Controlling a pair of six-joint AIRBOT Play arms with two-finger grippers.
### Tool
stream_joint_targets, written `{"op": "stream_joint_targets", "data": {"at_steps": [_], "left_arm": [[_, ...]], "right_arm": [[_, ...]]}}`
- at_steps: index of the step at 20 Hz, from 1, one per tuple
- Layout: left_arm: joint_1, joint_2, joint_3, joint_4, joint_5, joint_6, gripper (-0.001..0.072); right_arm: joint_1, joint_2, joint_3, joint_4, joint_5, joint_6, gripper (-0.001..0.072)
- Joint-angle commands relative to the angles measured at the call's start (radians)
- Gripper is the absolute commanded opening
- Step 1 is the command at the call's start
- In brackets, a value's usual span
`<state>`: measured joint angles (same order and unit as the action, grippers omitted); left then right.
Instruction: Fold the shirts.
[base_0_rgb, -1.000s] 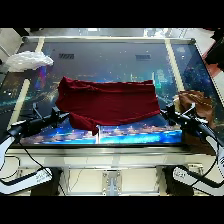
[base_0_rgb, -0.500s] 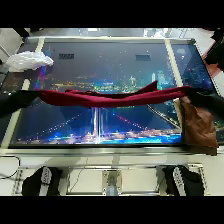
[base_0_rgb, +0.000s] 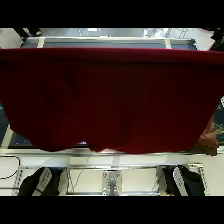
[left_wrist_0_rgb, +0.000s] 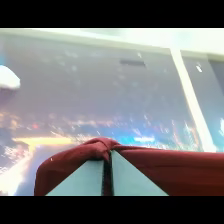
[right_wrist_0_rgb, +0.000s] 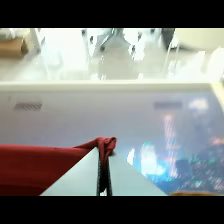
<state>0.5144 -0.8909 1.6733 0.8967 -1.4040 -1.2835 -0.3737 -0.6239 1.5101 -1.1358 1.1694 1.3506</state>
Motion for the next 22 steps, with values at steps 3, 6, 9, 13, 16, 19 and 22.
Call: {"op": "stream_joint_targets", "data": {"at_steps": [3, 6, 9, 13, 16, 19, 22], "left_arm": [[-0.315, -0.423, 0.053, 0.236, 0.001, -0.022, 0.0013], [-0.384, -0.629, 0.053, 0.339, 0.08, -0.052, 0.0014], [-0.417, -0.804, 0.053, 0.353, 0.182, -0.053, 0.0014], [-0.428, -0.941, 0.053, 0.356, 0.303, -0.076, 0.0014], [-0.427, -0.947, 0.053, 0.409, 0.305, -0.078, 0.0014], [-0.428, -0.902, 0.053, 0.513, 0.191, -0.078, 0.0014], [-0.425, -0.837, 0.04, 0.554, 0.101, -0.078, 0.0014]], "right_arm": [[0.024, -0.446, -0.049, 0.162, 0.034, -0.095, 0.0008], [0.116, -0.699, -0.084, 0.125, 0.005, -0.115, 0.0009], [0.211, -0.915, -0.094, 0.1, -0.126, -0.111, 0.0009], [0.258, -1.07, -0.089, 0.113, -0.391, -0.047, 0.0009], [0.247, -1.073, -0.049, 0.1, -0.369, -0.043, 0.0009], [0.243, -1.026, -0.007, 0.01, -0.254, -0.044, 0.0008], [0.243, -0.944, -0.01, -0.106, -0.101, -0.042, 0.0008]]}}
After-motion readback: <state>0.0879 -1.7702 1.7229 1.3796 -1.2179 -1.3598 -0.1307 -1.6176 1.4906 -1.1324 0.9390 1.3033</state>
